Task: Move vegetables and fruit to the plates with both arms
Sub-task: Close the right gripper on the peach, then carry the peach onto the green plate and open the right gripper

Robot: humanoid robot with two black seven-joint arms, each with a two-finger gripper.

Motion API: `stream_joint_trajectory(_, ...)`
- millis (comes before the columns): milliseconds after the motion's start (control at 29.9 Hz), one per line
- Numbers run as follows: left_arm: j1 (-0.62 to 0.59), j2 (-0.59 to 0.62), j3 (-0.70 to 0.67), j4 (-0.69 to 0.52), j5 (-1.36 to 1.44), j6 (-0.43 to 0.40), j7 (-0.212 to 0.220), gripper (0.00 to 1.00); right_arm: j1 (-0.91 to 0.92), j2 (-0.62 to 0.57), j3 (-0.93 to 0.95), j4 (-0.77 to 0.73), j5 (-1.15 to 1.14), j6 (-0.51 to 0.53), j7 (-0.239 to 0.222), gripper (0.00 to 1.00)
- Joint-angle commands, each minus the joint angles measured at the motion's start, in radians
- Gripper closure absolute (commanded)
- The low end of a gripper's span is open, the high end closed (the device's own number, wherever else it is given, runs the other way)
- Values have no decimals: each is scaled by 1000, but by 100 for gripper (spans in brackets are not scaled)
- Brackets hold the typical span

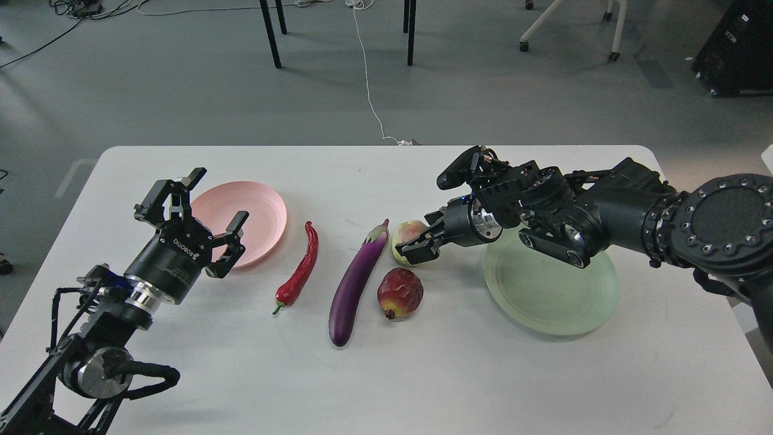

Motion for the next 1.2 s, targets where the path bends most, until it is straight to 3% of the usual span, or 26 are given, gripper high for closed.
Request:
stream_joint_trajectory(0,0,0,0,0,0,0,0,1,-6,0,-2,-1,0,-4,0,25)
stream_joint_trajectory(100,0,0,0,0,0,0,0,1,-5,0,-3,-1,0,-4,0,39)
stream_joint_trajectory(234,0,0,-1,0,0,0,0,1,-2,0,-8,1,0,-4,0,48)
stream_joint_trajectory(468,2,0,-2,0,0,0,0,1,83,-15,-9,70,0,-1,0,50)
stream_joint_trajectory(703,2,-3,-8,-2,0,1,0,1,233,-277,-14,271,-66,6,0,50)
stream_joint_trajectory(937,17,-2,-9,-35,0,1,0,1,244,-569,-14,455,-219,6,0,50)
stream_joint_trajectory(1171,22,-6,-8,-43,0,1,1,1,201,-693,-14,490,-281,6,0,49)
